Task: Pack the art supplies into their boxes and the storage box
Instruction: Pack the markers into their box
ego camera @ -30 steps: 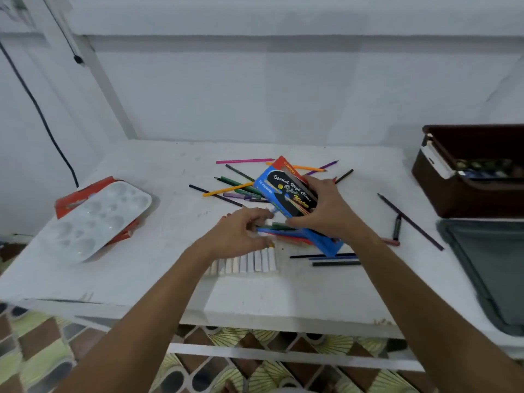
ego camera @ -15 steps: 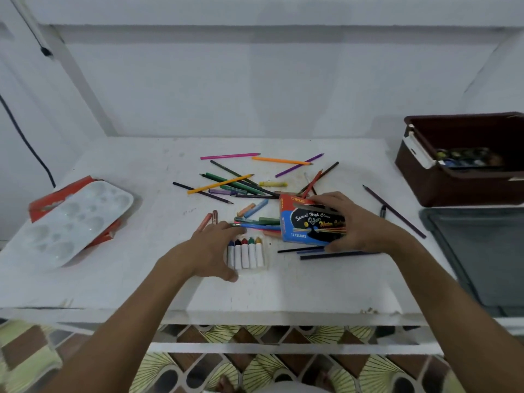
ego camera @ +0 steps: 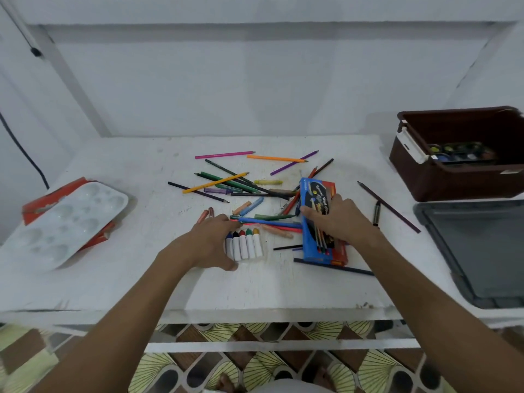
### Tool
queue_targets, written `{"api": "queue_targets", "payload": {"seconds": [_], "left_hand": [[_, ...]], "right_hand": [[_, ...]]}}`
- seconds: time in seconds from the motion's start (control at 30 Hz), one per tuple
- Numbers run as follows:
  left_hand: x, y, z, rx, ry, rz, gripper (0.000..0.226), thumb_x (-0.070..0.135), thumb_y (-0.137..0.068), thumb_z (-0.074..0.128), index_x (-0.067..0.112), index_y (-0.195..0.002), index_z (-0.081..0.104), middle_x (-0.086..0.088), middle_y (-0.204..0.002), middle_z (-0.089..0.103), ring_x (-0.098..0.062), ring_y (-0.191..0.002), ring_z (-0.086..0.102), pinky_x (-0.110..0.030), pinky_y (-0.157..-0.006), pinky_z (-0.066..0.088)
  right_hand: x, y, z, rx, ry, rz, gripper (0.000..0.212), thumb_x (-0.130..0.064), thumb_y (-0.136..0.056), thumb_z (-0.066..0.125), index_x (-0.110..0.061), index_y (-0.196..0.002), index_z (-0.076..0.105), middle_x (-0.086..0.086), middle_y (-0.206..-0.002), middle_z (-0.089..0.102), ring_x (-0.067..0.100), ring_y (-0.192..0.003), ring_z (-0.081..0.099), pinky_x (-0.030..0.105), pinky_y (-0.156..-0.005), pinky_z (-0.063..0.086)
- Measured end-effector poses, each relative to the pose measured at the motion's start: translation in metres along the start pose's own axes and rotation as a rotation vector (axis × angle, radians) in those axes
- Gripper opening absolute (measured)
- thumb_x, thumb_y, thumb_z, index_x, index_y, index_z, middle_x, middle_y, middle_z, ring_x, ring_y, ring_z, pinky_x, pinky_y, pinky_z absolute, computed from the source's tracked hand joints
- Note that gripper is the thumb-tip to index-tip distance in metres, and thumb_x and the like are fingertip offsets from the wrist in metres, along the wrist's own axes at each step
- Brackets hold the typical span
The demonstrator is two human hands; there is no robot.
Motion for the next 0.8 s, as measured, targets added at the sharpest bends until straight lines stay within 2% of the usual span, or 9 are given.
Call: {"api": "queue_targets", "payload": {"seconds": [0.1,0.17,0.2,0.27,0.33,0.43,0.6,0.7,0.8], "left_hand": [[0.0,-0.001,0.001,0.001,0.01,-0.01,0.081,0.049,-0.066,0.08,0.024,-0.135,0.044,0.004,-0.115,0.046,-0.011,-0.103,0.042,-0.028,-0.087,0.043],[0.001,-0.001,0.0,-0.005,0.015,-0.021,0.077,0.048,-0.067,0.08,0.024,-0.132,0.046,0.004,-0.115,0.046,-0.011,-0.103,0.043,-0.029,-0.087,0.045],[0.001,-0.001,-0.001,-0.003,0.015,-0.023,0.077,0.048,-0.067,0.08,0.025,-0.132,0.046,0.004,-0.115,0.046,-0.011,-0.103,0.043,-0.029,-0.088,0.045],[0.0,0.0,-0.002,0.019,0.016,-0.01,0.078,0.051,-0.066,0.079,0.027,-0.132,0.045,0.005,-0.112,0.045,-0.011,-0.102,0.042,-0.03,-0.088,0.045],[0.0,-0.001,-0.005,0.059,0.016,0.023,0.078,0.054,-0.064,0.078,0.028,-0.131,0.047,0.007,-0.105,0.044,-0.012,-0.098,0.042,-0.029,-0.082,0.043],[0.008,-0.006,-0.012,0.093,0.007,0.056,0.075,0.055,-0.064,0.077,0.026,-0.127,0.05,0.009,-0.095,0.042,-0.015,-0.09,0.045,-0.027,-0.073,0.038],[0.024,-0.017,-0.02,0.077,0.009,0.074,0.071,0.052,-0.064,0.078,0.024,-0.124,0.05,0.003,-0.101,0.043,-0.015,-0.092,0.046,-0.03,-0.077,0.045],[0.033,-0.026,-0.029,0.092,-0.001,0.106,0.062,0.05,-0.064,0.078,0.024,-0.115,0.053,0.001,-0.098,0.044,-0.018,-0.093,0.045,-0.032,-0.073,0.045],[0.042,-0.032,-0.045,0.131,0.002,0.13,0.058,0.045,-0.066,0.079,0.022,-0.114,0.057,0.0,-0.099,0.048,-0.014,-0.094,0.043,-0.029,-0.072,0.042]], "right_hand": [[0.006,0.0,0.001,-0.026,-0.018,-0.008,0.079,-0.068,-0.085,0.043,-0.011,-0.139,0.031,0.017,-0.13,0.039,0.029,-0.114,0.05,0.036,-0.08,0.047],[0.012,0.001,-0.008,0.026,0.072,-0.12,0.056,-0.051,-0.093,0.045,-0.014,-0.134,0.035,0.016,-0.128,0.041,0.028,-0.114,0.049,0.04,-0.086,0.049],[0.015,0.002,-0.014,0.027,0.154,-0.211,0.053,-0.041,-0.092,0.05,-0.017,-0.136,0.033,0.015,-0.132,0.037,0.029,-0.119,0.044,0.042,-0.091,0.048],[0.017,0.006,-0.023,-0.072,0.392,-0.417,0.078,-0.024,-0.085,0.064,-0.025,-0.147,0.018,0.01,-0.15,0.013,0.03,-0.135,0.023,0.044,-0.103,0.04],[0.013,0.013,-0.025,-0.174,0.654,-0.571,0.104,-0.016,-0.077,0.073,-0.032,-0.15,0.0,0.001,-0.155,-0.014,0.029,-0.143,-0.004,0.046,-0.113,0.025],[0.006,0.012,-0.018,-0.178,0.886,-0.715,0.119,-0.016,-0.072,0.077,-0.037,-0.148,-0.013,0.0,-0.154,-0.026,0.031,-0.143,-0.018,0.05,-0.116,0.008],[0.0,-0.003,-0.013,-0.169,0.977,-0.838,0.107,-0.021,-0.072,0.078,-0.036,-0.149,0.006,0.0,-0.159,-0.012,0.029,-0.144,-0.015,0.053,-0.115,0.0],[-0.001,-0.012,-0.02,-0.124,0.854,-0.829,0.104,-0.036,-0.07,0.077,-0.031,-0.149,0.011,-0.002,-0.159,0.002,0.025,-0.146,-0.006,0.051,-0.117,0.002],[0.0,-0.02,-0.032,0.011,0.758,-0.829,0.099,-0.05,-0.068,0.071,-0.026,-0.148,0.018,-0.001,-0.153,0.022,0.022,-0.145,0.008,0.049,-0.116,-0.002]]}}
Point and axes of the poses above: each hand's wrist, its own y-axis away from the middle knuckle, its own z-axis out of the palm, x = y × z, the point moved 1 cm from there along -y, towards the middle knuckle
